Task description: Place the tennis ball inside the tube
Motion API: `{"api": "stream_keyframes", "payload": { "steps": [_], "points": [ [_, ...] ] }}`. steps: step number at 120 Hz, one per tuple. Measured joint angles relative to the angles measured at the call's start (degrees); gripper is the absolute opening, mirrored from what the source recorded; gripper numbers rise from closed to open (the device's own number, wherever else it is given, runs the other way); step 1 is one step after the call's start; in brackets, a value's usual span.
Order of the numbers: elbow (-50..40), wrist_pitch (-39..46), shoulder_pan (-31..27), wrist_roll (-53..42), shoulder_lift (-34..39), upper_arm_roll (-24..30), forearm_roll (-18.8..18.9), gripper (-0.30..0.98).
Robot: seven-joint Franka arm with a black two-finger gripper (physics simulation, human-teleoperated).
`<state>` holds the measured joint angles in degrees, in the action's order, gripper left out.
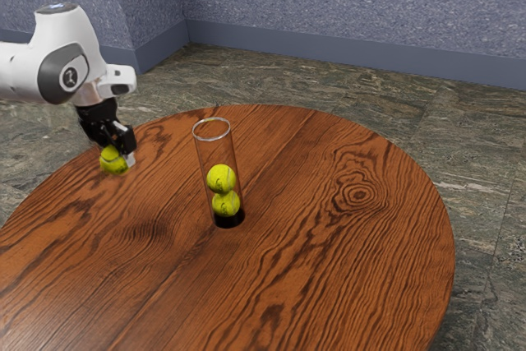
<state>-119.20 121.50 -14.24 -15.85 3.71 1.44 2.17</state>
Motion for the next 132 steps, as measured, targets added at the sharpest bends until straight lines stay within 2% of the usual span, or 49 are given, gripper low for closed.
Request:
{"api": "stream_keyframes", "payload": {
  "steps": [25, 44, 64, 91, 132],
  "points": [
    [6.4, -8.0, 1.1, 0.2, 5.1, 7.3, -0.7, 0.07],
    [9.8, -11.2, 1.8, 0.2, 5.2, 9.8, -1.4, 0.08],
    [13.0, -12.4, 2.5, 0.1, 1.7, 12.3, -1.8, 0.09],
    [18.0, -12.4, 5.0, 0.1, -4.0, 11.7, -1.7, 0.09],
    [26.7, -12.8, 3.8, 0.2, -13.0, 12.5, 0.2, 0.09]
  ]
}}
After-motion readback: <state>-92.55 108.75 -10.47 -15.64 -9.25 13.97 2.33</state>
